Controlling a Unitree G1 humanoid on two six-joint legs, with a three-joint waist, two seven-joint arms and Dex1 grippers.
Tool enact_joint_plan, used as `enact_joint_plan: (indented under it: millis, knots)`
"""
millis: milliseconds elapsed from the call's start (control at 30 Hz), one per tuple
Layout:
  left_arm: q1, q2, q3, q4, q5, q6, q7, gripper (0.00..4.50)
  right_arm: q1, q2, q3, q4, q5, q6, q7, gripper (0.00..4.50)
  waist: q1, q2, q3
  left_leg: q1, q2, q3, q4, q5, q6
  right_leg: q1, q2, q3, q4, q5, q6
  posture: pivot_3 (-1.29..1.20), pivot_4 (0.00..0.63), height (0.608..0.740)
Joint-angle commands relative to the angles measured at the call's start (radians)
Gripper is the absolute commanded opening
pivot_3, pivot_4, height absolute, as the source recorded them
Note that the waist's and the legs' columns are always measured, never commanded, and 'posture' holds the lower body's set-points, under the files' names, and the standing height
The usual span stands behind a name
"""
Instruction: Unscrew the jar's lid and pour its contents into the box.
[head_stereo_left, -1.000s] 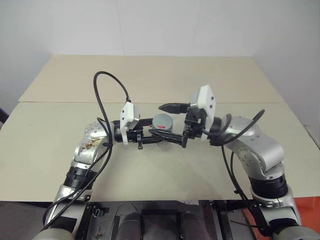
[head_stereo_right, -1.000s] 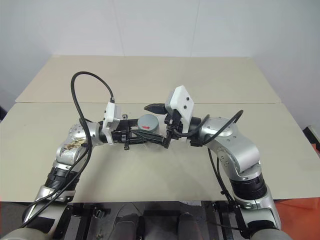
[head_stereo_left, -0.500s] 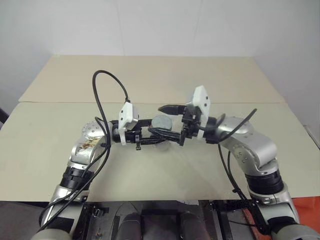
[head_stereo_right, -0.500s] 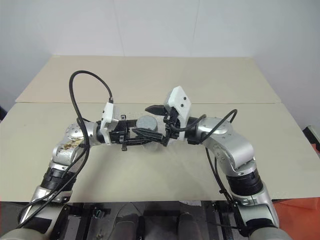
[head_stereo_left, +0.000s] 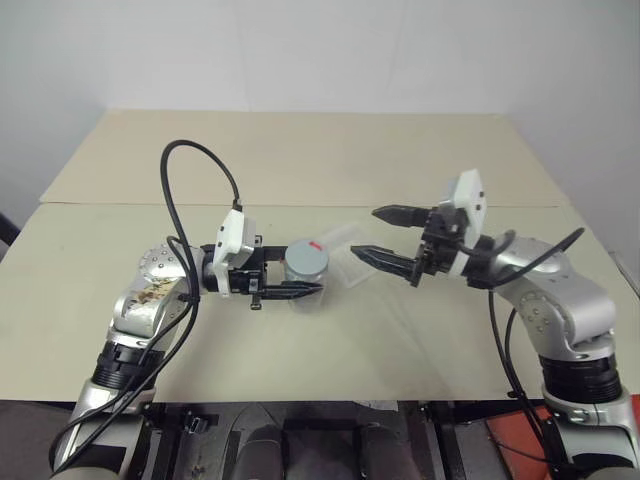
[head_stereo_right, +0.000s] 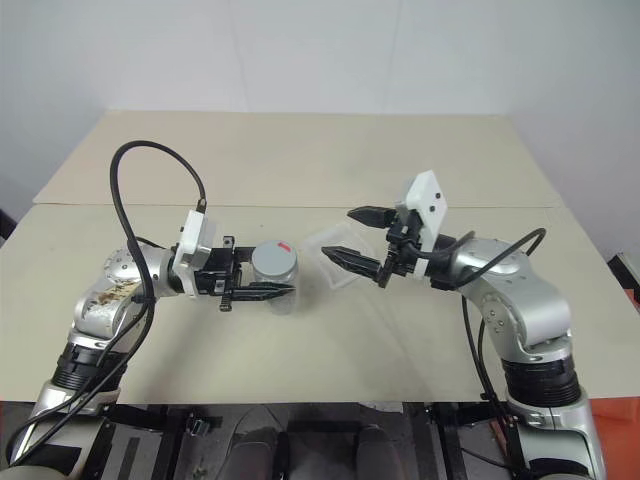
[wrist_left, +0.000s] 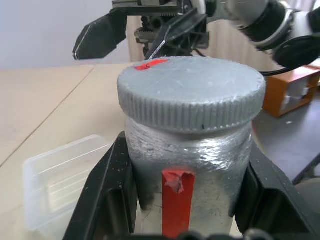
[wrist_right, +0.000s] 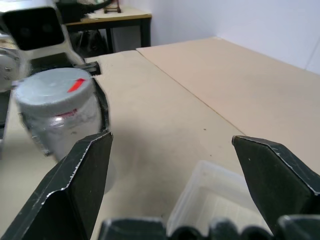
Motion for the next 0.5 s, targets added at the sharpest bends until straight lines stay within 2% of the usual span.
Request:
enact_joint_plan:
  millis: [33,200,333,500]
  knots:
    - [-0.016,0.011,0.02,-0.018,-0.017,-0.004,-0.005,2.03,0.018,-0.025,-0.041,-0.052,0.036,-0.031,0.04,4.47,-0.003,0.0,0.0,0.0,0.0,0.0,0.0,0.0,0.0,0.0,0.0,0.0,0.0,0.0,0.0,0.0,0.15,0.74]
    - [-0.057,-0.026,0.007,0.061,0.019,-0.035,0.024,2.03,0.019,-0.023,-0.041,-0.098,0.065,-0.033,0.06,4.47,-0.005,0.0,0.0,0.0,0.0,0.0,0.0,0.0,0.0,0.0,0.0,0.0,0.0,0.0,0.0,0.0,0.15,0.74]
    - [-0.106,-0.089,-0.023,0.14,0.055,-0.07,0.039,2.03,-0.059,0.031,0.029,-0.135,0.051,0.003,-0.002,4.47,-0.005,0.0,0.0,0.0,0.0,0.0,0.001,0.0,0.0,0.0,0.0,0.0,0.0,0.0,0.0,0.0,0.15,0.74]
    - [-0.134,-0.116,-0.035,0.18,0.057,-0.082,0.01,2.03,-0.142,0.091,0.109,-0.119,-0.008,0.059,-0.111,4.47,-0.007,0.0,0.0,0.0,0.0,0.0,0.0,0.0,0.0,-0.001,0.0,0.0,0.0,0.0,0.0,0.0,0.15,0.74]
